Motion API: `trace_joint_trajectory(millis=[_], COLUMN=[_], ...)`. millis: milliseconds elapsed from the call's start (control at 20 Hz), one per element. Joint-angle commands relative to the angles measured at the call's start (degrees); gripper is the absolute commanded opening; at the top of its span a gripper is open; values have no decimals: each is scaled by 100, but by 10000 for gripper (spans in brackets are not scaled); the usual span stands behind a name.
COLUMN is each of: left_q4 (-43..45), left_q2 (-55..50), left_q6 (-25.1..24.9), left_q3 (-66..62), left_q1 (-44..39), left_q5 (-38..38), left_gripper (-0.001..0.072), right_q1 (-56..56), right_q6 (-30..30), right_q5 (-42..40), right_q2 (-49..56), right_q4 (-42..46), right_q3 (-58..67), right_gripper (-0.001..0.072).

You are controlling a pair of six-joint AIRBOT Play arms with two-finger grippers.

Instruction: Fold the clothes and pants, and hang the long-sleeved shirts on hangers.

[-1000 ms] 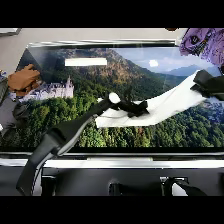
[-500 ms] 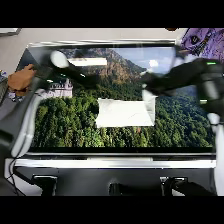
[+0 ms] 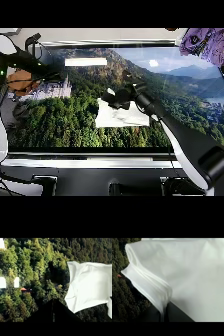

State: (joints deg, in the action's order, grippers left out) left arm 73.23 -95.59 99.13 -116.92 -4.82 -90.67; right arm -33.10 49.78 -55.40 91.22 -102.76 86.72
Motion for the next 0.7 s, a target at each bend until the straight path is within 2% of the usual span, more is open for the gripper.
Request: trace_joint_trajectory(millis=[0, 200, 250, 350, 450, 550, 600, 650], left_q4=[31, 31, 31, 31, 31, 31, 31, 33], left_q2=[33, 33, 33, 33, 33, 33, 33, 33], left_q6=[-33, -33, -33, -33, -31, -31, -31, -33], left_q3=[4, 15, 15, 28, 42, 42, 42, 42], left_q1=[127, 120, 120, 120, 116, 116, 116, 116], left_q5=[-107, -105, -105, -118, -140, -140, -140, -140], left_gripper=[15, 15, 15, 15, 15, 15, 15, 15], right_q1=[-114, -114, -114, -103, -96, 28, 238, 503], right_q6=[-103, 31, 57, 162, 529, 555, 647, 942], right_q5=[199, 234, 269, 306, 208, -85, -367, -605], right_q2=[339, 518, 540, 511, 378, 160, 44, -76], right_q4=[-330, -507, -535, -632, -713, -719, -776, -876], right_q3=[4, 4, 4, 4, 4, 4, 4, 4], right_gripper=[31, 49, 157, 478, 503, 505, 567, 592])
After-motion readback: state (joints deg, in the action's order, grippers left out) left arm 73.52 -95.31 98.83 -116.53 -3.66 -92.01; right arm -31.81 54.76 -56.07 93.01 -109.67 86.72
